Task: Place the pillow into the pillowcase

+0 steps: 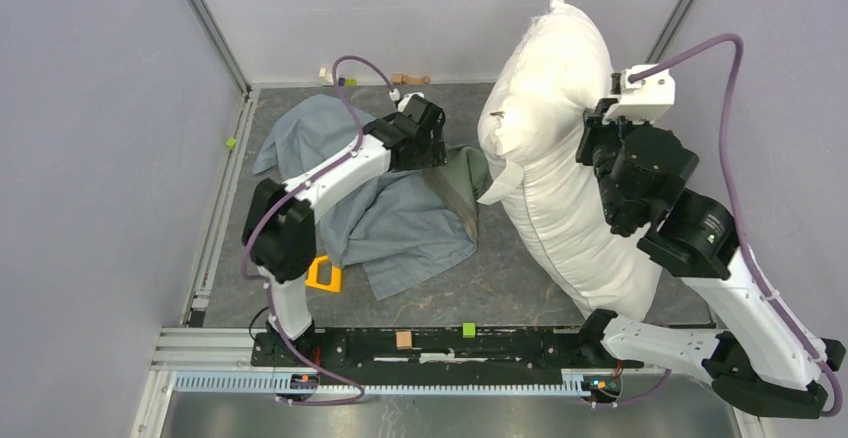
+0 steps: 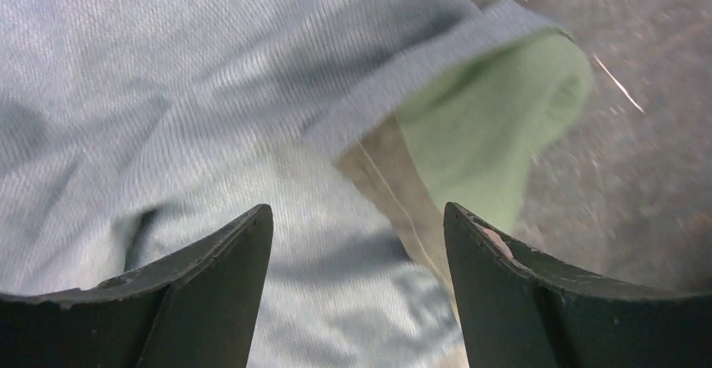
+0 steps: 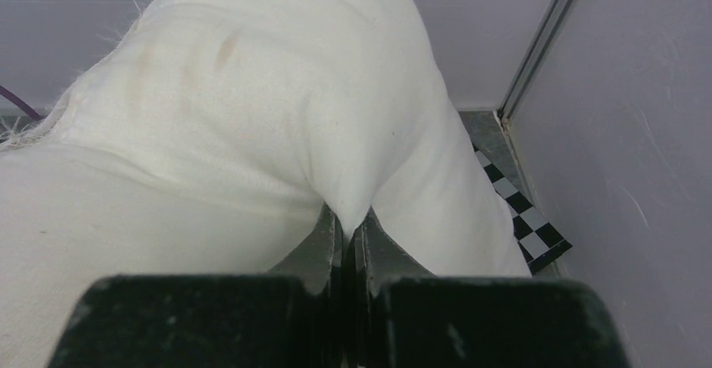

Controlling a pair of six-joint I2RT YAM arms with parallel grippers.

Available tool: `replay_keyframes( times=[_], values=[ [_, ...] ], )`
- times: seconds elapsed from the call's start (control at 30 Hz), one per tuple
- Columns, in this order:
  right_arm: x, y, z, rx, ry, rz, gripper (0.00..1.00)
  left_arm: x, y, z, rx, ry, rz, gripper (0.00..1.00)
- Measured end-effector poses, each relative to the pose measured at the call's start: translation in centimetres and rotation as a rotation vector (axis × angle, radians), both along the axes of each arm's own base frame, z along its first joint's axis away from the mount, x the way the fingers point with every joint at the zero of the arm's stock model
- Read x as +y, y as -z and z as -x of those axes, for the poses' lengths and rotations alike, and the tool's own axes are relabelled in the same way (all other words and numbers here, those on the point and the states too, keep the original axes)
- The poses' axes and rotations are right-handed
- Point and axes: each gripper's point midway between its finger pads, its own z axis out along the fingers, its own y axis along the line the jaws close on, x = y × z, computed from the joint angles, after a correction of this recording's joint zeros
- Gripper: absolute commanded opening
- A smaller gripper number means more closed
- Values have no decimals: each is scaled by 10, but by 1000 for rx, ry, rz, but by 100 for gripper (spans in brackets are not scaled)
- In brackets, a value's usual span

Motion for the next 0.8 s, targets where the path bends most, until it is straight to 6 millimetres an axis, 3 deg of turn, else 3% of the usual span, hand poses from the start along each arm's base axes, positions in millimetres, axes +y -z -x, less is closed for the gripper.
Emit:
replay_keyframes(
  times=[0.1, 0.13, 0.17, 0.2, 0.23, 0.4, 0.5, 0.6, 0.7, 0.8],
  values=[
    [-12, -9, 8, -12, 17, 0, 0, 2, 26, -27, 5, -27, -66, 57],
    [-16, -11, 10, -13, 24, 4, 0, 0, 33, -32, 9, -29, -77, 45],
    [-20, -15, 12, -16, 32, 10, 0, -2, 41, -37, 14, -22, -95, 22],
    [-25, -18, 14, -18, 44, 15, 0, -6, 46, -41, 17, -15, -101, 9],
    [-29, -21, 16, -20, 54, 20, 0, -10, 52, -45, 21, 3, -105, 3],
    [-63, -57, 33, -66, 127, 48, 0, -50, 48, -42, 22, 120, -15, 2],
    [-80, -83, 42, -106, 173, 54, 0, -95, 20, -34, -20, 222, 98, 3],
    [-90, -110, 45, -145, 215, 46, 0, -154, -26, -24, -82, 344, 266, 5],
    [-81, -115, 35, -145, 224, 74, 0, -189, -60, -19, -123, 393, 364, 36],
    [-61, -101, 17, -98, 223, 150, 0, -182, -62, -26, -135, 342, 333, 55]
  ],
)
